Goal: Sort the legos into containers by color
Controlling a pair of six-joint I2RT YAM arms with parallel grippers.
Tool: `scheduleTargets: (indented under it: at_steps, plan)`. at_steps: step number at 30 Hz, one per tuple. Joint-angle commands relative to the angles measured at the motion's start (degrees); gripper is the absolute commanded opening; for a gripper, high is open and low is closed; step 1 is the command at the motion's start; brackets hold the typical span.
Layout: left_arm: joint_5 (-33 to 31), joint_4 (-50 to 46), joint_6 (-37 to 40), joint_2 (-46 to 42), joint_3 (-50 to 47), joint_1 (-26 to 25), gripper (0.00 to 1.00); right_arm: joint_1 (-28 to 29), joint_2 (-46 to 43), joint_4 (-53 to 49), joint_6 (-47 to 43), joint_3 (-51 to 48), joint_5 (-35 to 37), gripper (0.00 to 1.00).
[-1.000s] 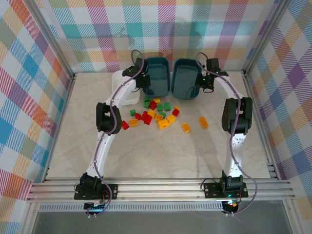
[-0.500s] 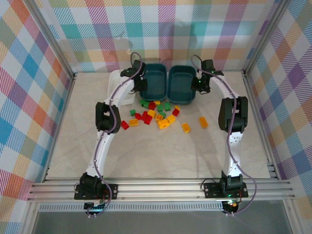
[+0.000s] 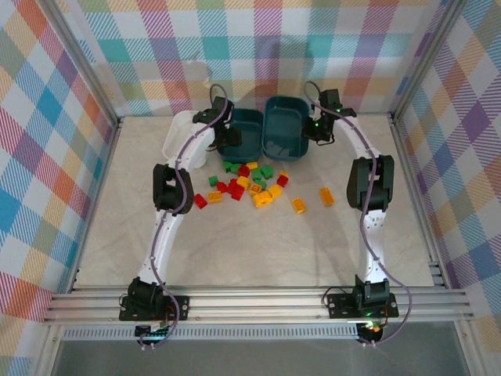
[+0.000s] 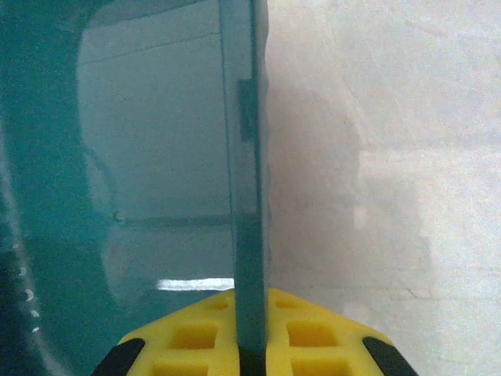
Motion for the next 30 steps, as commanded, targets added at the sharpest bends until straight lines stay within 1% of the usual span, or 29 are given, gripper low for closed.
scheduleTargets:
  at_steps: [1, 6, 8, 9, 12, 14, 16, 19, 20, 22, 24, 26, 29, 30]
  plan:
    - [4.73, 0.66, -1.39, -5.93, 1.01, 0.02, 0.72, 0.11, 1.59, -3.51, -1.31, 2.96, -0.06, 0.0]
    - [9.59, -0.14, -2.79, -10.65, 0.88, 0.11, 0.75, -0.59, 1.41, -4.08, -0.74, 2.89, 1.19, 0.0]
    - [10.65, -0.94, -3.29, -12.34, 0.79, 0.37, 0.79, -0.77, 1.66, -4.11, -0.71, 3.02, 1.06, 0.0]
    - [10.37, -1.38, -3.39, -13.22, 0.5, 0.7, 0.83, -0.78, 1.91, -4.31, -0.65, 3.42, 0.94, 0.0]
    - [8.94, -1.83, -4.03, -14.98, -1.68, 2.19, 0.87, -0.78, 2.98, -5.12, -0.22, 4.93, -0.16, 0.0]
    - [10.21, -2.75, -5.24, -14.78, -2.69, 3.73, 0.87, -0.78, 3.57, -5.59, 0.09, 5.75, -0.6, 0.0]
    - [9.95, -3.57, -5.83, -14.81, -4.31, 5.2, 0.86, -0.78, 3.98, -6.42, 0.07, 6.53, 0.12, 0.01]
    - [5.51, -2.15, -6.95, -15.99, -9.58, 6.82, 0.85, -0.95, 4.75, -7.14, 0.22, 7.37, 0.64, 0.02]
    - [5.93, -1.34, -7.48, -16.19, -11.25, 7.43, 0.85, -0.95, 5.11, -7.61, 0.24, 7.95, 0.67, 0.02]
    - [8.77, 0.29, -8.63, -15.47, -13.7, 8.45, 0.85, -0.95, 6.51, -8.29, 0.33, 9.52, 0.35, 0.04]
    - [11.62, 0.56, -8.68, -13.94, -13.94, 8.81, 0.86, -1.0, 8.02, -9.61, 0.42, 11.6, -0.15, 0.05]
    - [11.46, 0.76, -8.52, -12.96, -14.13, 8.84, 0.88, -0.95, 9.17, -10.35, 0.59, 13.02, -0.17, 0.06]
    - [13.85, 3.5, -8.75, -12.42, -15.47, 8.88, 0.9, -0.86, 9.81, -10.61, 0.71, 13.69, -0.85, 0.12]
    - [15.76, 4.41, -8.99, -11.95, -15.5, 8.81, 0.9, -0.86, 9.76, -10.57, 0.76, 13.7, -0.92, 0.15]
